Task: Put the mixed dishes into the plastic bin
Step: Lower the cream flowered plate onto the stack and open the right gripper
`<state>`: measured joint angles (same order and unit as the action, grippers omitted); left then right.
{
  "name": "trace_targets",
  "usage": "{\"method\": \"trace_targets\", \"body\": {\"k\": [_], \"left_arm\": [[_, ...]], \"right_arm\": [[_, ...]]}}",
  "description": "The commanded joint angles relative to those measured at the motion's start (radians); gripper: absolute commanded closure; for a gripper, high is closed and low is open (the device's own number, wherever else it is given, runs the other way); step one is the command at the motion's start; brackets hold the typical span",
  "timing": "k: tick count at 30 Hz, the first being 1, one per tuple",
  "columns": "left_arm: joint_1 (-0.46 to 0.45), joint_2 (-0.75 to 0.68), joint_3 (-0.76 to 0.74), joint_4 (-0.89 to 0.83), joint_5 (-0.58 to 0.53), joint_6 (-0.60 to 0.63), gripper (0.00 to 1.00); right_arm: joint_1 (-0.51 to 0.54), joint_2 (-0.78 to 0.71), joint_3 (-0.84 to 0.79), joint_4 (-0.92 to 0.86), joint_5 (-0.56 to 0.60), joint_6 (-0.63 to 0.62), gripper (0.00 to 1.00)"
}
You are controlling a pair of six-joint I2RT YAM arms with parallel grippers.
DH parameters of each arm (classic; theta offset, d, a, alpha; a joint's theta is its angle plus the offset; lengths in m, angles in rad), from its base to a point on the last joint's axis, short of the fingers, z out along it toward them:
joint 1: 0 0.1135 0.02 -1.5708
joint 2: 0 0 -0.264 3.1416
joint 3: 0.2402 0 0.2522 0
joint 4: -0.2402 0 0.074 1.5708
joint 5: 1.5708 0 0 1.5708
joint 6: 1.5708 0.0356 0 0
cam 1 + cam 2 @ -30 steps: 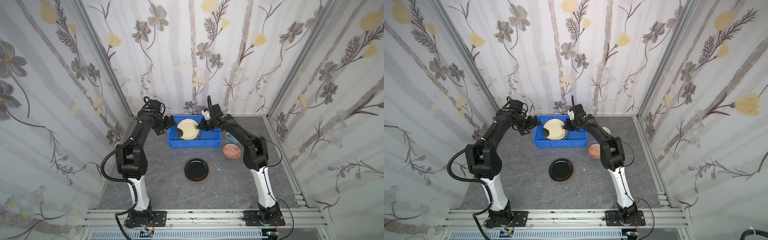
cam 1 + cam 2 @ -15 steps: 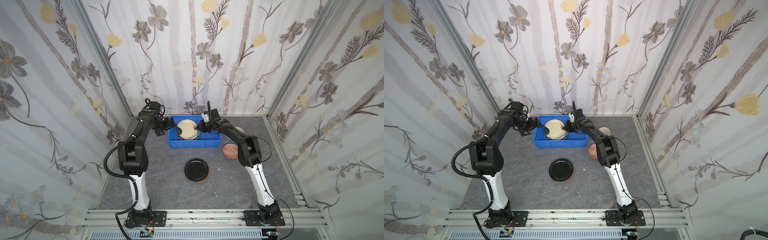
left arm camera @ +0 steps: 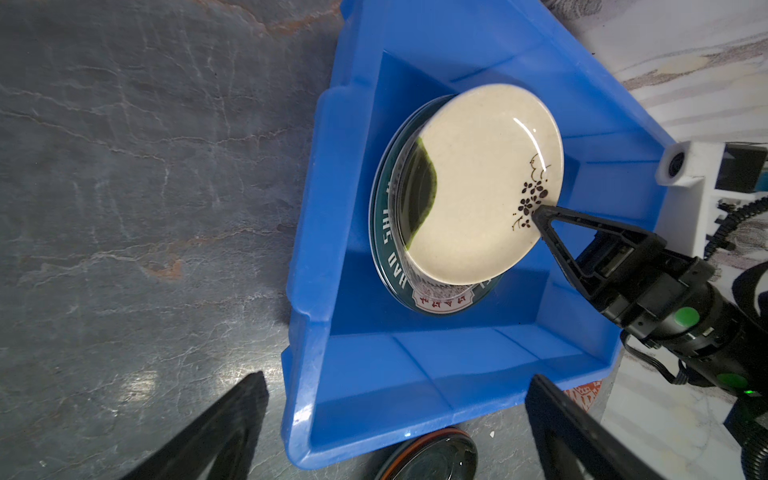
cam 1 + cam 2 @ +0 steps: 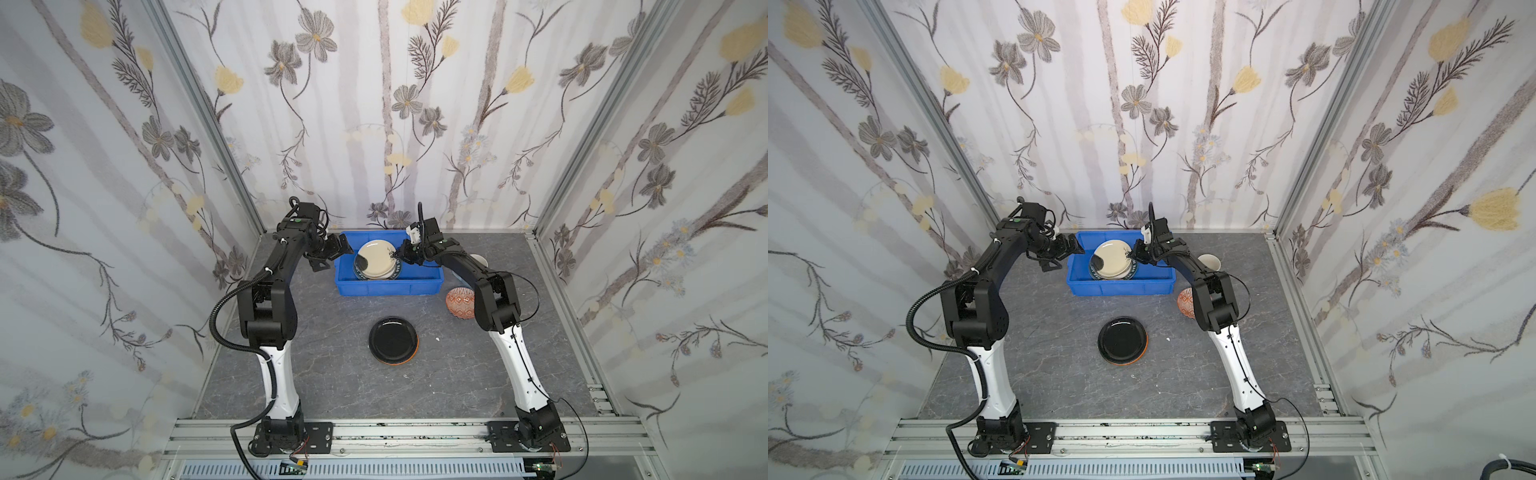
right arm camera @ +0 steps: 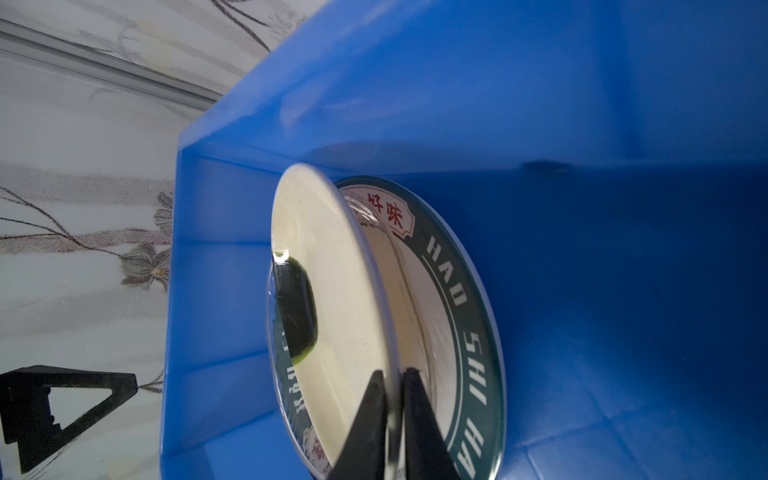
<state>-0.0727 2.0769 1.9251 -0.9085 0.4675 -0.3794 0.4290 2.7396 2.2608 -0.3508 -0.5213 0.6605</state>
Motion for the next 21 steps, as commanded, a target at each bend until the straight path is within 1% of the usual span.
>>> {"method": "trace_targets", "body": {"k": [1,2,9,12,15,21], "left_arm": [[0.001,0.003,0.017,-0.002,0.02,-0.019,0.0],[0.001,0.003,0.018,-0.003,0.019,-0.022,0.0],[-0.007,-0.013,-0.001,0.009,0.022,-0.041,0.0],[-0.012,-0.028,-0.012,0.013,0.022,-0.047,0.0],[-0.013,-0.043,-0.026,0.019,0.013,-0.044,0.0],[-0.014,-0.047,-0.053,0.026,0.01,-0.041,0.0]], "right_arm": [[0.004,-0.003,0.011,0.0,-0.021,-0.031,0.85],[0.004,-0.007,0.011,-0.007,-0.019,-0.035,0.85],[0.003,-0.051,0.011,-0.08,0.003,-0.104,0.69],[0.003,-0.071,0.011,-0.123,0.036,-0.13,0.64],[0.001,-0.082,0.01,-0.15,0.055,-0.145,0.64],[0.005,-0.069,0.01,-0.144,0.05,-0.135,0.66]]}}
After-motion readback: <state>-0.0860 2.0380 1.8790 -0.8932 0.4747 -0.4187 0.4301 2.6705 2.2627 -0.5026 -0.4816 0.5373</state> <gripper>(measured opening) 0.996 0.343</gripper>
